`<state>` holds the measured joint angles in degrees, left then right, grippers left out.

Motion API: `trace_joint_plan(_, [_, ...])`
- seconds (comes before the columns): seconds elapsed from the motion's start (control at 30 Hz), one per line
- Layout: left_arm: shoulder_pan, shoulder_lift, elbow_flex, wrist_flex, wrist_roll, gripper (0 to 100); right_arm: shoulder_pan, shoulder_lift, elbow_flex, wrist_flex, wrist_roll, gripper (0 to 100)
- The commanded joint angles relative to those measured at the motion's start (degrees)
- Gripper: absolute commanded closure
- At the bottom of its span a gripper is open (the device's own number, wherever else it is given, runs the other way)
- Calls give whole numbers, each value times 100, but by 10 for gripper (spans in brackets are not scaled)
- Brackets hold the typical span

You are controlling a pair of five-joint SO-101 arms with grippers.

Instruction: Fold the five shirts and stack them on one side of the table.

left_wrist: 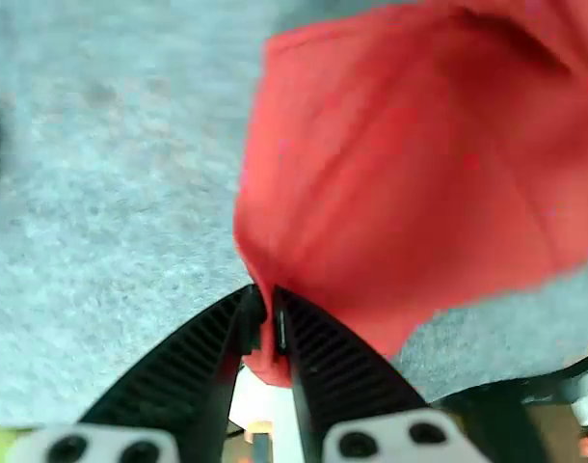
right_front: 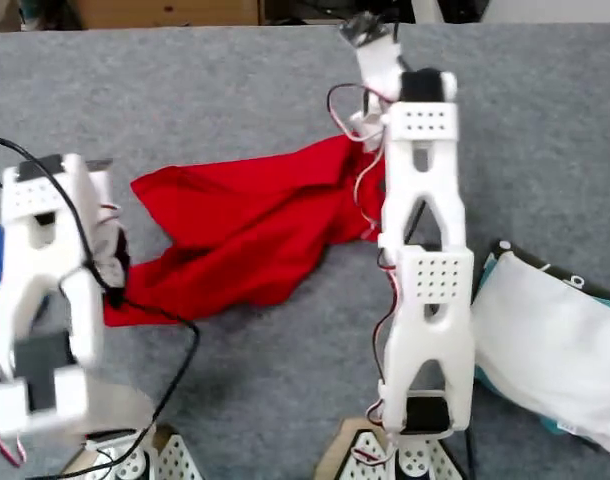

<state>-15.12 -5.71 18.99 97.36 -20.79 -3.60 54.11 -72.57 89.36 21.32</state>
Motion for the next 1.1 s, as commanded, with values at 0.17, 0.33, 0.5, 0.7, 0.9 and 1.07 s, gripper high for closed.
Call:
trace_joint_plan(0.17, [2330,-2527,1090,53,404,982,699,-752,-2308,1178,9,309])
trace_joint_plan(0.33, [2892,-2870,1099,167,545,982,1103,-1305,-1807,1301,-18,309])
trace_joint_plan(0.5, [3059,-2897,738,343,554,982,1191,-2185,-919,1301,26,309])
trace_joint_plan(0.7, [3007,-2897,-9,343,642,919,1156,-3319,813,1292,35,309])
trace_joint_plan(0.9, [2374,-3213,-536,343,1064,752,1314,-3952,2308,1275,35,309])
trace_joint_plan(1.07, [1978,-3749,-1213,325,1073,682,1701,-3952,2941,1099,-9,309])
